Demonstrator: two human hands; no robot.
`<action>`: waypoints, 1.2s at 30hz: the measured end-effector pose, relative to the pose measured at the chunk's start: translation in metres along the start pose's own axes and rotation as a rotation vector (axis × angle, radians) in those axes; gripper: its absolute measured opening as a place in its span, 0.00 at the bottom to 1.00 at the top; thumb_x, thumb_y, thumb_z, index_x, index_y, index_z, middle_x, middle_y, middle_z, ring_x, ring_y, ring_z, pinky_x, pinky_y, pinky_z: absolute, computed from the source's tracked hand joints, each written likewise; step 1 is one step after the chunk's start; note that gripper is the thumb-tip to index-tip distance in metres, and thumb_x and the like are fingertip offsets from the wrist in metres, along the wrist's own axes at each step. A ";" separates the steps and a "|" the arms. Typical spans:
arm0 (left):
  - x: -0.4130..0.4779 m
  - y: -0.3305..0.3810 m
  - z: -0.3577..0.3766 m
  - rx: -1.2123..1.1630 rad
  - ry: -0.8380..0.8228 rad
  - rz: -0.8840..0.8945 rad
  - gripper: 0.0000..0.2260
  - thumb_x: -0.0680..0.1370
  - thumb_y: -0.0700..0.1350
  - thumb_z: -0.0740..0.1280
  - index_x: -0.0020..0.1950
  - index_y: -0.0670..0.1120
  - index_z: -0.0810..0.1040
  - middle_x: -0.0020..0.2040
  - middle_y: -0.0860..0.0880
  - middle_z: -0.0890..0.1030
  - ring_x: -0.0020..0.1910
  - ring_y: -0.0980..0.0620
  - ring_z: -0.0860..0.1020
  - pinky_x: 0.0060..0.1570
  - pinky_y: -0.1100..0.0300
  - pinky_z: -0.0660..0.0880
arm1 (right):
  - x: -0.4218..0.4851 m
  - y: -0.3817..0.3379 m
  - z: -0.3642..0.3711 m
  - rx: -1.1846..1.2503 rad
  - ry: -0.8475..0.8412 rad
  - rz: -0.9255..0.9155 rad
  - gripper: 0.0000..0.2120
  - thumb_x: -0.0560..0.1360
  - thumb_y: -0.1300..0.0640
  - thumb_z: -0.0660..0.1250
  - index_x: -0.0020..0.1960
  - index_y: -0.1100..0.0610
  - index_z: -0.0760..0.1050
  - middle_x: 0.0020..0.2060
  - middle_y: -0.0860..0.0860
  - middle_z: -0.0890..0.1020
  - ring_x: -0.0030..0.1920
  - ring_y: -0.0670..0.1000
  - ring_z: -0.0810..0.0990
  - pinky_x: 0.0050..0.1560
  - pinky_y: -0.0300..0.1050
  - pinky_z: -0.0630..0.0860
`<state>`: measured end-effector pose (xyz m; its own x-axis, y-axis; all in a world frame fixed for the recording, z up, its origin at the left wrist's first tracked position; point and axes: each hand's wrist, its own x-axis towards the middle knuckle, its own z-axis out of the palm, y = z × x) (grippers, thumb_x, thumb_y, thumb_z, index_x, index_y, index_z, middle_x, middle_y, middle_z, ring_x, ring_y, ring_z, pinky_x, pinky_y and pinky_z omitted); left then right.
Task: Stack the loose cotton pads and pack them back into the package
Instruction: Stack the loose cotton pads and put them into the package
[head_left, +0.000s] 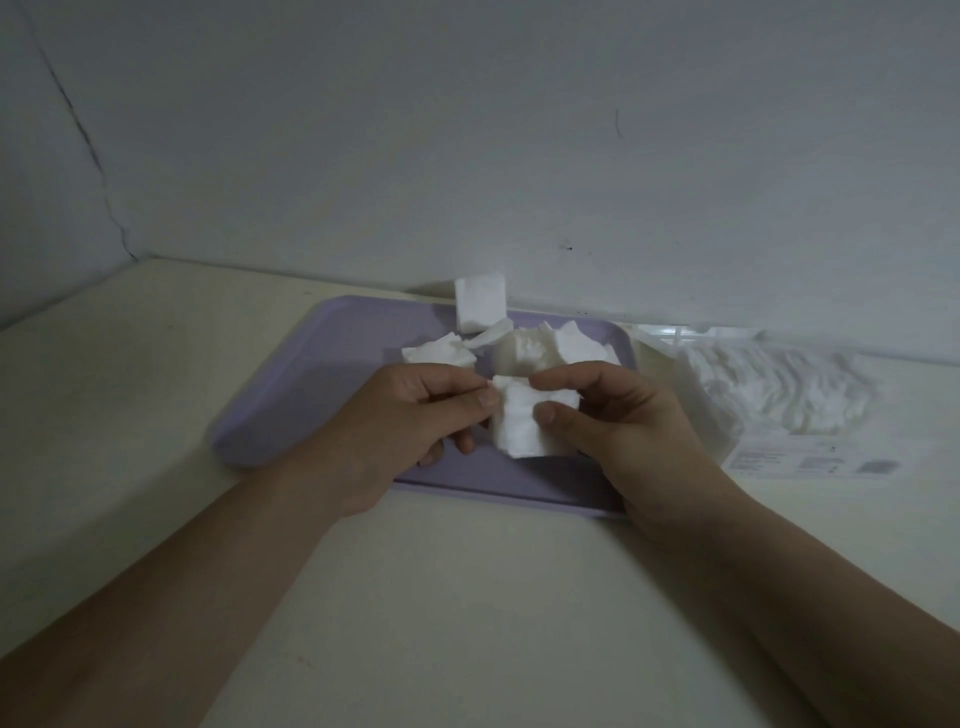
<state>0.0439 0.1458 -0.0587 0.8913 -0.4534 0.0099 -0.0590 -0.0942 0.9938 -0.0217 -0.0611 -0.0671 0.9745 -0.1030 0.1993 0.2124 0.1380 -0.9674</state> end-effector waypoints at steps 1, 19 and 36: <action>0.001 -0.002 -0.001 0.008 -0.003 -0.004 0.06 0.80 0.43 0.71 0.47 0.48 0.87 0.34 0.45 0.80 0.33 0.47 0.70 0.31 0.57 0.61 | 0.000 0.000 0.000 0.003 -0.012 0.002 0.09 0.76 0.72 0.70 0.50 0.60 0.83 0.47 0.57 0.88 0.51 0.53 0.86 0.58 0.46 0.81; 0.000 0.002 0.000 0.008 -0.037 0.024 0.09 0.85 0.41 0.62 0.56 0.37 0.78 0.38 0.47 0.82 0.34 0.54 0.78 0.31 0.59 0.65 | -0.001 -0.006 0.002 -0.211 0.107 0.047 0.09 0.72 0.63 0.79 0.52 0.58 0.85 0.46 0.55 0.89 0.49 0.55 0.88 0.58 0.53 0.82; -0.005 0.007 0.011 0.079 0.102 0.012 0.06 0.81 0.38 0.62 0.53 0.43 0.79 0.34 0.40 0.84 0.27 0.51 0.73 0.30 0.56 0.64 | -0.007 -0.009 0.008 -0.380 0.143 -0.003 0.09 0.68 0.57 0.82 0.43 0.58 0.84 0.38 0.52 0.88 0.39 0.50 0.85 0.49 0.50 0.83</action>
<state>0.0336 0.1377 -0.0529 0.9310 -0.3631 0.0370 -0.1018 -0.1609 0.9817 -0.0296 -0.0540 -0.0581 0.9484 -0.2427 0.2039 0.1469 -0.2336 -0.9612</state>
